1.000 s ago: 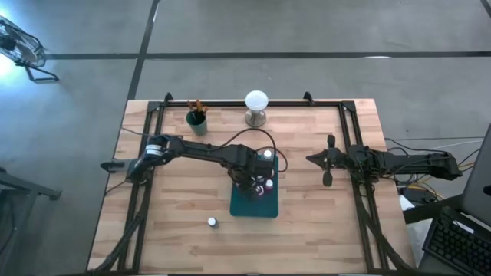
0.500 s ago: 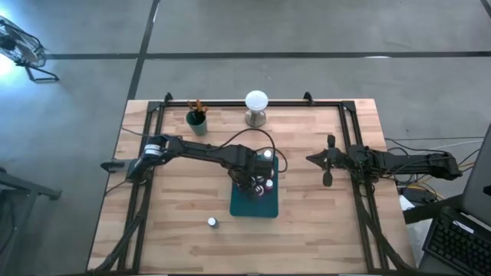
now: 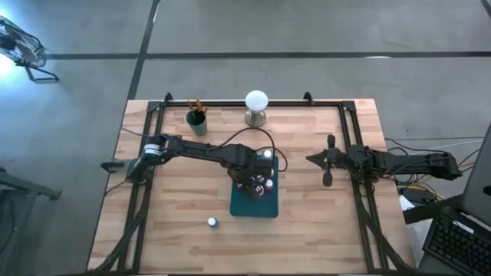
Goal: Pick & Place Paint Supplies
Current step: Put the orange paint bottle into the blue bin, then put the blue paint bottle into the blue bin
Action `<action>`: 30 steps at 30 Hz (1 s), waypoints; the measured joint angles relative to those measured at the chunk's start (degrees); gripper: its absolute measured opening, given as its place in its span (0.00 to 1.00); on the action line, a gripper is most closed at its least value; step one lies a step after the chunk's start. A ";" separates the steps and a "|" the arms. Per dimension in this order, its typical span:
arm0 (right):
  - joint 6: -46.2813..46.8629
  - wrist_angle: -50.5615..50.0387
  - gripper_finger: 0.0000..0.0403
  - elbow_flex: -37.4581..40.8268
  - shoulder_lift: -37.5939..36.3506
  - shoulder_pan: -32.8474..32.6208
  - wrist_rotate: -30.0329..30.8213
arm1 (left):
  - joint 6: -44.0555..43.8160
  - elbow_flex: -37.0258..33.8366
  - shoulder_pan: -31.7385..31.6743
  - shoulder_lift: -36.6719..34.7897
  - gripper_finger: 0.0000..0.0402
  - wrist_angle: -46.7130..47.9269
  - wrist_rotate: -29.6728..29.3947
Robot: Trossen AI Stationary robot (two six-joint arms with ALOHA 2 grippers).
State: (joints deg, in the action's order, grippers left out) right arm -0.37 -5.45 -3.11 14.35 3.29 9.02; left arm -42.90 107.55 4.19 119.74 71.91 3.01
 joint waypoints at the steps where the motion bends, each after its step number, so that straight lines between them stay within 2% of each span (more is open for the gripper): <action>1: -0.01 -0.02 0.02 0.00 0.00 0.00 0.00 | -0.20 0.00 0.00 -0.04 0.47 -0.06 0.04; 8: -0.04 -0.01 0.02 0.00 0.00 0.00 0.00 | -0.95 0.00 -0.02 -0.50 0.48 0.33 0.56; 20: 0.63 -0.02 0.02 0.00 0.00 0.00 0.00 | -4.90 3.96 0.14 -0.88 0.48 6.06 -0.94; 30: 0.27 -0.02 0.02 0.00 0.00 0.00 0.00 | -7.85 4.33 2.50 -4.87 0.49 8.19 -1.37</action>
State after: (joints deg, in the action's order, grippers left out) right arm -0.10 -5.47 -3.11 14.35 3.29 9.02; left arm -50.75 111.87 6.68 114.87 80.10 1.63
